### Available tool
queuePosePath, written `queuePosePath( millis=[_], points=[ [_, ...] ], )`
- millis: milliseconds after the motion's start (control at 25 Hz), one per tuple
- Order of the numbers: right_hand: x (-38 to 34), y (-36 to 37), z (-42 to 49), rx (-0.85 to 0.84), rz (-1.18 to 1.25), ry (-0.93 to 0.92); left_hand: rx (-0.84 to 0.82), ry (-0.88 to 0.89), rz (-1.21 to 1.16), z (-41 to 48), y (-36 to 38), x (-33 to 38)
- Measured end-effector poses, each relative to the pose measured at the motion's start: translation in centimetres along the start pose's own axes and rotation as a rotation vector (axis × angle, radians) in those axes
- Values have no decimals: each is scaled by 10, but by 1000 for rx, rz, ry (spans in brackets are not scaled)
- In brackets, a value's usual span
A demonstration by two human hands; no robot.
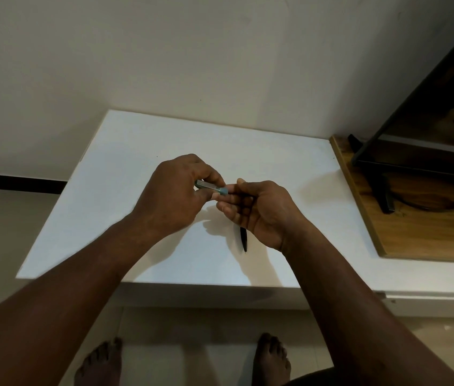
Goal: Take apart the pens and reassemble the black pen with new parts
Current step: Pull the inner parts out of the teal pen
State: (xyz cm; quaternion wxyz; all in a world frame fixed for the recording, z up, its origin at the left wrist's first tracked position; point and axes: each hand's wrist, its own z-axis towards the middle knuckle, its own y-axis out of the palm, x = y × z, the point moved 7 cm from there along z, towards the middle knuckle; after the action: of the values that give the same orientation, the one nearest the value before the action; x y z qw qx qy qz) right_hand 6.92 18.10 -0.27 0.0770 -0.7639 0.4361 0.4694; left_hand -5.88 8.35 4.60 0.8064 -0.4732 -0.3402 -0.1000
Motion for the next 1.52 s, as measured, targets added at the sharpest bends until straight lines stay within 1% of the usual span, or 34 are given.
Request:
queuePosePath(
  millis=[80,240,520,760,960,1520],
  points=[
    [0,0,0,-2,2,3,6,32,26,0,0,2],
    [1,-1,0,18,14,7,-33,96,65,-2,4,8],
    [0,-1,-1,19,26,5,-20,115,83,-2,5,7],
    [-5,-1,-2,0,44,-15,1,18,36,-1,5,-4],
    [-12,-3,-2,-33,61,-81,49,-88,-69,0,4,-13],
    [-11,-5,1,28,24,-113,42,-86,-72,-1,3,-8]
  ],
)
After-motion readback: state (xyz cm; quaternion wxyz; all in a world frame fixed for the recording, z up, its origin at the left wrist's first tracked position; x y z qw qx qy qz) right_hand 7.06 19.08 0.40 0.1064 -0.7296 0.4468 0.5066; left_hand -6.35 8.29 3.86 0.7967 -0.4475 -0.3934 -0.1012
